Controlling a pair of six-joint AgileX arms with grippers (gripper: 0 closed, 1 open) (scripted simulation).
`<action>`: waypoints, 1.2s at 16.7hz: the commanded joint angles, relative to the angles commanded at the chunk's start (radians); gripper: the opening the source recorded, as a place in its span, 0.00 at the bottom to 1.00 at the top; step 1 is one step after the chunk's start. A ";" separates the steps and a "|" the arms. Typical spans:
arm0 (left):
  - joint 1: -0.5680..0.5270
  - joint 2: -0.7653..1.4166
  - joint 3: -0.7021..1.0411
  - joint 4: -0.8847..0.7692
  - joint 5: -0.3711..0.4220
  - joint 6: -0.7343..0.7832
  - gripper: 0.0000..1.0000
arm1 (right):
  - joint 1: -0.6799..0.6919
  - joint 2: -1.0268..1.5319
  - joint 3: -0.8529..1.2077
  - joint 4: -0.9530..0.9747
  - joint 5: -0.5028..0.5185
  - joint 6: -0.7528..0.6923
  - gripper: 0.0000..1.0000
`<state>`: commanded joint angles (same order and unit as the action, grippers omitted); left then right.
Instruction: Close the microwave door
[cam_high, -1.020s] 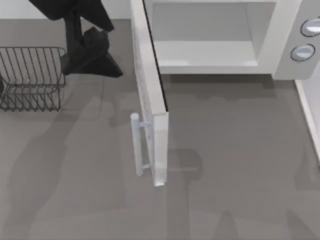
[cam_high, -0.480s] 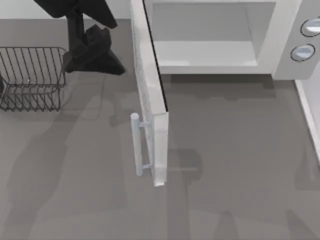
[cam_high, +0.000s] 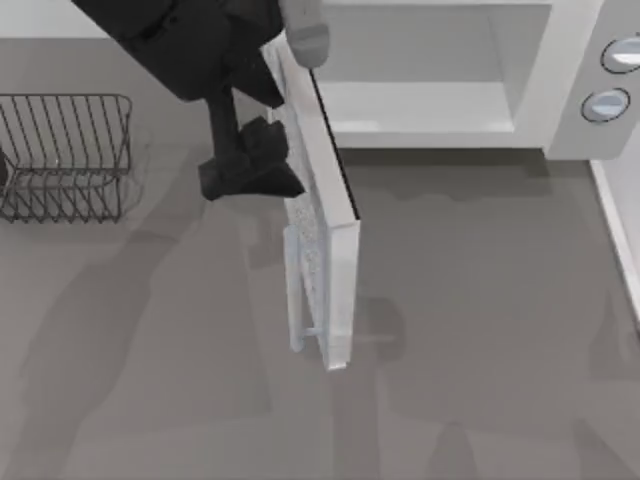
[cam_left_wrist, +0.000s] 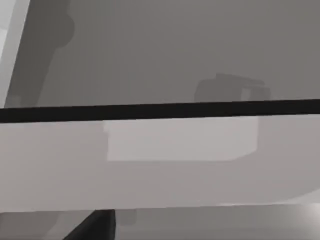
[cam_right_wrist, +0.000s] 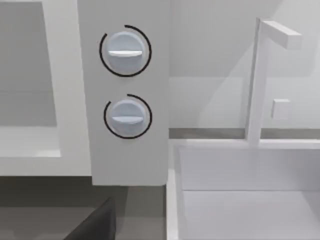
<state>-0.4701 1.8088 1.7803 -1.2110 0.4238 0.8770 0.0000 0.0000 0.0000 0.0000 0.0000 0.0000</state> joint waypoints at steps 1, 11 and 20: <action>-0.008 0.000 -0.024 0.027 -0.002 -0.008 1.00 | 0.000 0.000 0.000 0.000 0.000 0.000 1.00; -0.015 -0.001 -0.047 0.051 -0.005 -0.015 0.62 | 0.000 0.000 0.000 0.000 0.000 0.000 1.00; -0.015 -0.001 -0.047 0.051 -0.005 -0.015 0.00 | 0.000 0.000 0.000 0.000 0.000 0.000 1.00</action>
<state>-0.4850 1.8079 1.7335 -1.1602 0.4189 0.8618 0.0000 0.0000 0.0000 0.0000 0.0000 0.0000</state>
